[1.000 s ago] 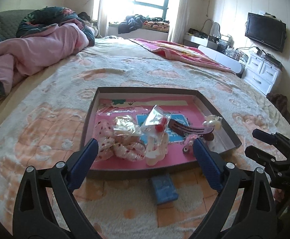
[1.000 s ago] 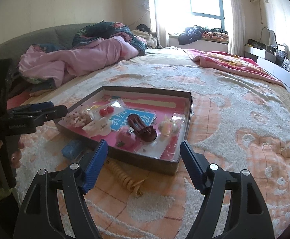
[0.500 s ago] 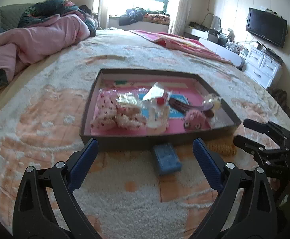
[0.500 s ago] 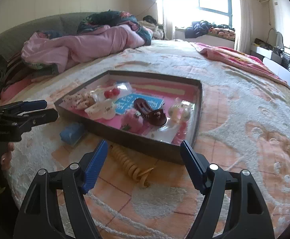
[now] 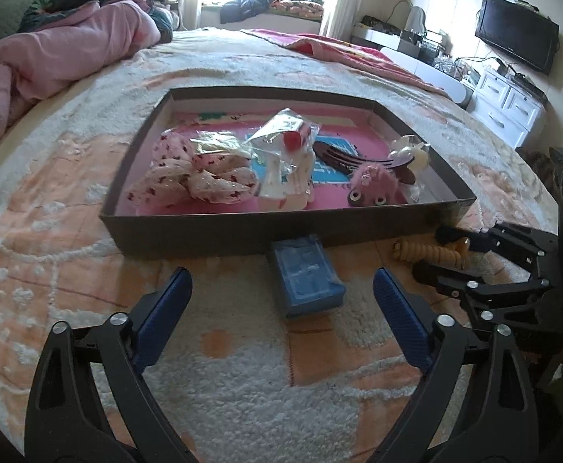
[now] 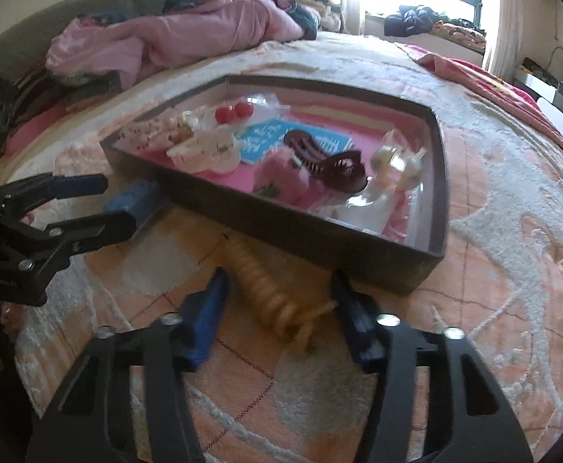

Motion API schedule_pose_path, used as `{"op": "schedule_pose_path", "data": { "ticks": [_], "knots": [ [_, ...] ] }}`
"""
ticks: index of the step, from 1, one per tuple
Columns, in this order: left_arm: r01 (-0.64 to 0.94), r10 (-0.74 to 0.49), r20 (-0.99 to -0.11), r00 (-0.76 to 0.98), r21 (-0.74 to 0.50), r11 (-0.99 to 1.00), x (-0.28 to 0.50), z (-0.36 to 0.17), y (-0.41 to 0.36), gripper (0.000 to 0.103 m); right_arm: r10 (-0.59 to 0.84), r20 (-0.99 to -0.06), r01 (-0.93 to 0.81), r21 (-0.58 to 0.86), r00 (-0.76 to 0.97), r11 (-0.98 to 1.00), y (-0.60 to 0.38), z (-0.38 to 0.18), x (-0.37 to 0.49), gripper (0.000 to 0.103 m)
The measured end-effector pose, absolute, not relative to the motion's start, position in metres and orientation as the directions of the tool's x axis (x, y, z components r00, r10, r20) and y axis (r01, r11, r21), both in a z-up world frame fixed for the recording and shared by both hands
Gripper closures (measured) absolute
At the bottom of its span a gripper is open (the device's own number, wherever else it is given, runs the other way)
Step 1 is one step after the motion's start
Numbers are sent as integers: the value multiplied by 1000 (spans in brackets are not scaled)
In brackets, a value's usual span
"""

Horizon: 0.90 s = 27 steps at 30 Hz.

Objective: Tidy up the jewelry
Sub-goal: 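Grasp the small blue box with left tool while right grasps coiled orange hair tie, then place the blue box in the box with left tool while right drops hair tie there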

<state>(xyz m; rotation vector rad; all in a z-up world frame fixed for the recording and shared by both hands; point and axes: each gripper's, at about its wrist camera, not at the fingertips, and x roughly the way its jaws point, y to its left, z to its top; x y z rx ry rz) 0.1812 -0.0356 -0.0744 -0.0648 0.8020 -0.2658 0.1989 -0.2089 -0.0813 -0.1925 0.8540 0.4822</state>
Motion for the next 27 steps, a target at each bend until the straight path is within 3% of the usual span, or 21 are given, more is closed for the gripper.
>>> {"op": "schedule_pose_path", "data": {
  "ticks": [4,10,27],
  "knots": [
    [218,-265,-709,653,-159,963,185,-77,-40,34,347,-751,-503,23,562,864,-205,-80,190,68],
    [229,-260,-733,629,-145,963,188,-82,-46,72,386,-740,-513,65,551,856,-205,-78,178,73],
    [214,-256,-682,685,-148,966,164,-52,-23,78,465,-695,-552,117,548,826,-198,-53,145,74]
  ]
}}
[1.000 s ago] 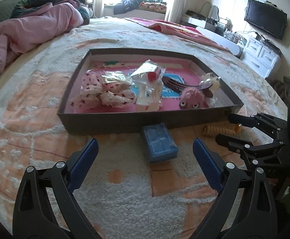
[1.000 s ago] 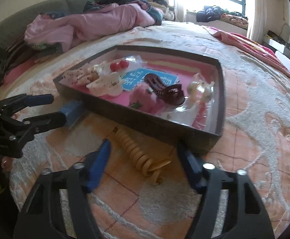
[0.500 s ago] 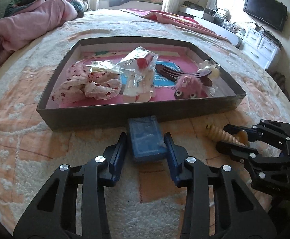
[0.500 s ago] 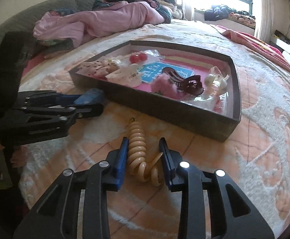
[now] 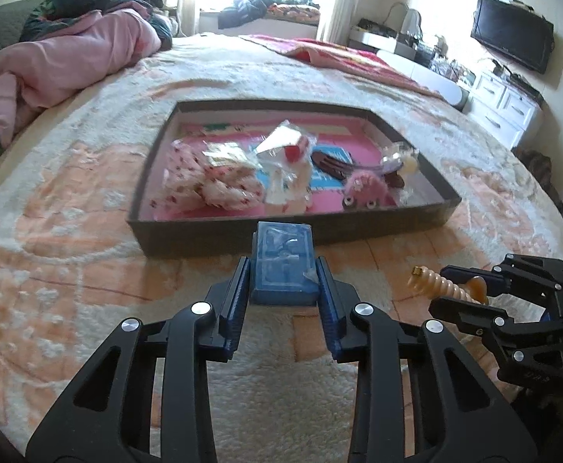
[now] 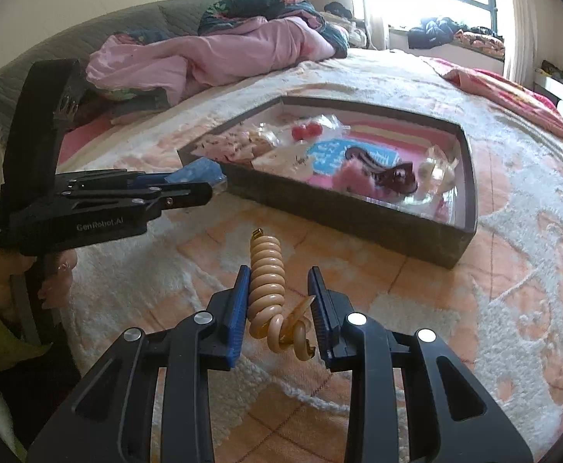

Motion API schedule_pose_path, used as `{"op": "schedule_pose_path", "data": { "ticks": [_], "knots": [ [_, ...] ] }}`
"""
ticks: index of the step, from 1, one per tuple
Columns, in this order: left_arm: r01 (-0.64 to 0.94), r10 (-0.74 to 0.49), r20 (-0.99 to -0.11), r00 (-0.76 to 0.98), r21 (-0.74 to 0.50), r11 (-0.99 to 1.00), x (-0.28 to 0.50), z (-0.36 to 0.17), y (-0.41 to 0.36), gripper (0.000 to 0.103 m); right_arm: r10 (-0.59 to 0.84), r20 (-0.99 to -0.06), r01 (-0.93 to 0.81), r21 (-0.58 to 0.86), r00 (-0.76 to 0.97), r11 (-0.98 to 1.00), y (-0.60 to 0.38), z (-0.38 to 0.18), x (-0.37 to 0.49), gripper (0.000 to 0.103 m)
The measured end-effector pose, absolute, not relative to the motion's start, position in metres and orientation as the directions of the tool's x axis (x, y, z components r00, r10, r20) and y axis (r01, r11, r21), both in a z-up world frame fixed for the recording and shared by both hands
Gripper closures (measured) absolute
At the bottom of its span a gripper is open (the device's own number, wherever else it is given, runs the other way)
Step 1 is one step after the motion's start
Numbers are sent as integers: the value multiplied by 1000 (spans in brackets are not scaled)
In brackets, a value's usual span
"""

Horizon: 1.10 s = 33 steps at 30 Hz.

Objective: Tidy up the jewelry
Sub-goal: 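Place the blue box in the box with left tool while right drops hair tie there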

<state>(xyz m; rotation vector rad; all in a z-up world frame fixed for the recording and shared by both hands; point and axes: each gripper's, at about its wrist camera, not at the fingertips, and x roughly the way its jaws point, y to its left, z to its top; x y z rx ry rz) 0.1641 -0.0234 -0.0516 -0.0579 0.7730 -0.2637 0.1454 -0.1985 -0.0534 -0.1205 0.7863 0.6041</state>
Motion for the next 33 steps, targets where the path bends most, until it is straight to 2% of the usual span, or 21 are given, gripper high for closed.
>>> {"op": "schedule_pose_path", "data": {
  "ticks": [14,33],
  "knots": [
    [195,-249,-631,735,-155,969,182,-25,-14,78,438,-637,-518,71,634,852,-205,-18,175,74],
    [254,-288,-626,724,-146,956,213,-21,-47,78,373,-617,-428,65,692,902,-235,-14,206,74]
  ]
}}
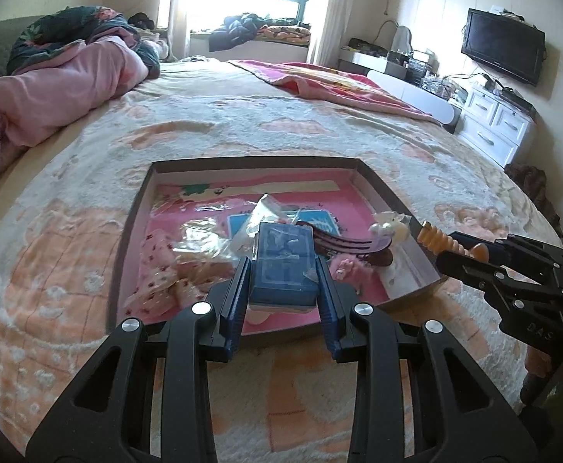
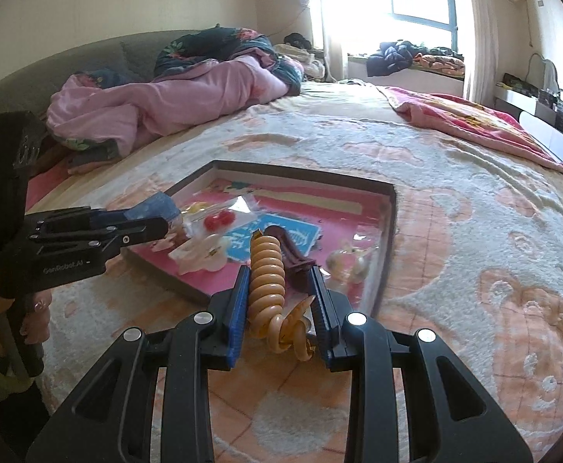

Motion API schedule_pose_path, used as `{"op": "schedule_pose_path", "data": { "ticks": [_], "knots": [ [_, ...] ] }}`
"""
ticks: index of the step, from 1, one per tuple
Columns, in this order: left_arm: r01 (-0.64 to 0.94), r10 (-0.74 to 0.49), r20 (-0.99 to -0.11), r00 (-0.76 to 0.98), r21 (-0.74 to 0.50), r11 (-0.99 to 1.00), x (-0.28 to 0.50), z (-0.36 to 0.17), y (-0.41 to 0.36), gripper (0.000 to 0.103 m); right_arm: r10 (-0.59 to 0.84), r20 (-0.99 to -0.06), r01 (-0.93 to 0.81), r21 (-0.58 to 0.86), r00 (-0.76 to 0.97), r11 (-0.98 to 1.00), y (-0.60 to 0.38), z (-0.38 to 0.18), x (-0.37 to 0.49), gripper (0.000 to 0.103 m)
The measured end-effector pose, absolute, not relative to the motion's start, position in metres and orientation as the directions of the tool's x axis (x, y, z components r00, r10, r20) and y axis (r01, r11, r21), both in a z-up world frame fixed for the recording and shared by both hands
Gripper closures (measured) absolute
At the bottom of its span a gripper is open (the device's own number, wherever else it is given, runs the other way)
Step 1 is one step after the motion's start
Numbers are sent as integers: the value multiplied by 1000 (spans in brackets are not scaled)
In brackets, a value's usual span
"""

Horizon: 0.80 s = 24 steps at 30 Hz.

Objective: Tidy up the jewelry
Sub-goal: 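Place the blue box in the box with left tool while right drops hair tie there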

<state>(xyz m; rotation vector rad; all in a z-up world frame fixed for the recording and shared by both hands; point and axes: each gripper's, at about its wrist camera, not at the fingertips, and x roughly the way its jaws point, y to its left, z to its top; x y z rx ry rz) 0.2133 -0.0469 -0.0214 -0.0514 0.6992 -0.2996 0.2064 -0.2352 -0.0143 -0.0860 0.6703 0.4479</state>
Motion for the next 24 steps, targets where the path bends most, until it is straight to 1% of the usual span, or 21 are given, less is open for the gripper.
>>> {"op": "schedule_pose_path", "data": {
  "ticks": [13,24],
  "knots": [
    [285,-312,-636,706,-148,947,236,-27,-71,78,331,-622,-371,70,710,926,-246,-18,235,74],
    [296,-320,-662,678,-152,943,256,-41,-85,78,306,-629,-337,75,714,939,-254,-22,262,74]
  ]
}}
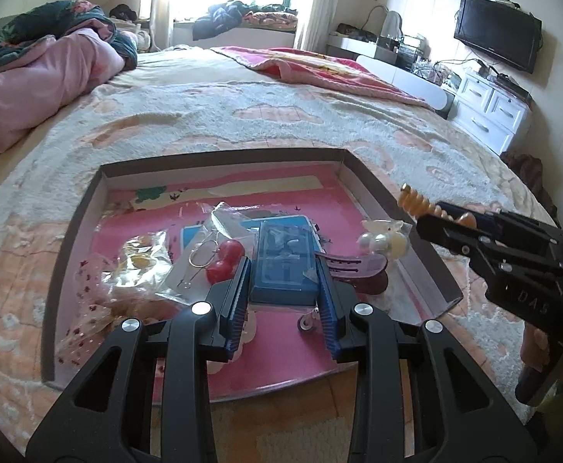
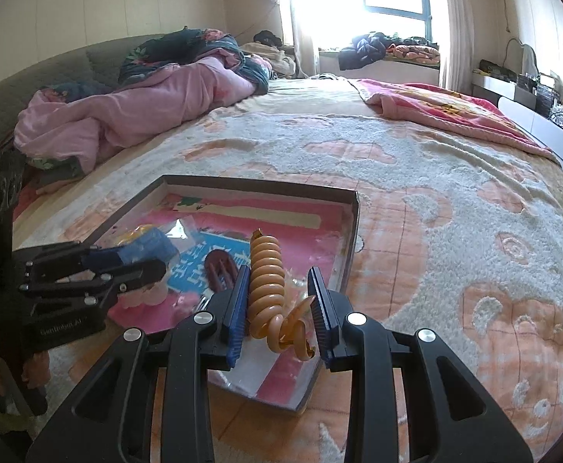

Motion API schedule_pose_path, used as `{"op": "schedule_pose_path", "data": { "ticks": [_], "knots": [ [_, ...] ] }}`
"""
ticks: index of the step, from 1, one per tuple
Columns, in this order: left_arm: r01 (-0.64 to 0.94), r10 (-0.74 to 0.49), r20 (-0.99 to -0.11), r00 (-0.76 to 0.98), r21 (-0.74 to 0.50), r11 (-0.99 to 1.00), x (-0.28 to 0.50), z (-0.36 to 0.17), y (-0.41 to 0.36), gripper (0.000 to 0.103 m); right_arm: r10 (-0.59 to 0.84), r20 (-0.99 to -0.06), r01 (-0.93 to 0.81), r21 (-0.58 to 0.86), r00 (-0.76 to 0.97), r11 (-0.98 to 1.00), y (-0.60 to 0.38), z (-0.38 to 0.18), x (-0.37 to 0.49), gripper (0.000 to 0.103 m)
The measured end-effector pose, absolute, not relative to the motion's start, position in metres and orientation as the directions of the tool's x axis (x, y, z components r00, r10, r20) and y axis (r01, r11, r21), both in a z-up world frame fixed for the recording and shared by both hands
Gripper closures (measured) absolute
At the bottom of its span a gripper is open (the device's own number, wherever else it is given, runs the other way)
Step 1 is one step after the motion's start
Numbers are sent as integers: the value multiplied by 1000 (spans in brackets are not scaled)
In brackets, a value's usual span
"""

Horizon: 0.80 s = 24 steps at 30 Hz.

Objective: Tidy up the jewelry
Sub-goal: 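Place the blue box in the box with left tool while right drops hair tie there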

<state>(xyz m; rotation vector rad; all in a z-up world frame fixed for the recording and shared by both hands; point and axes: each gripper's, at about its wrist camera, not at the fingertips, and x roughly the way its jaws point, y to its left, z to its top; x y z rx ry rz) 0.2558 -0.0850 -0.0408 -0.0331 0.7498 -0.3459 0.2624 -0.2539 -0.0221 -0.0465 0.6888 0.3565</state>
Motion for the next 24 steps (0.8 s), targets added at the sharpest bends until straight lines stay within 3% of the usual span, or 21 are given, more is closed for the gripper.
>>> {"op": "schedule_pose_path", "data": {
  "ticks": [19,24],
  "knots": [
    [298,-325,-669,668,-160,941,261,-50,-84,78,334,-674,-376,88,659,922,-226,-35,292,73],
    [299,-326,-669,668,-160,941,261,-50,-83,78,336,-688,-371,103,643,923,-228,-41,294,69]
  ]
}}
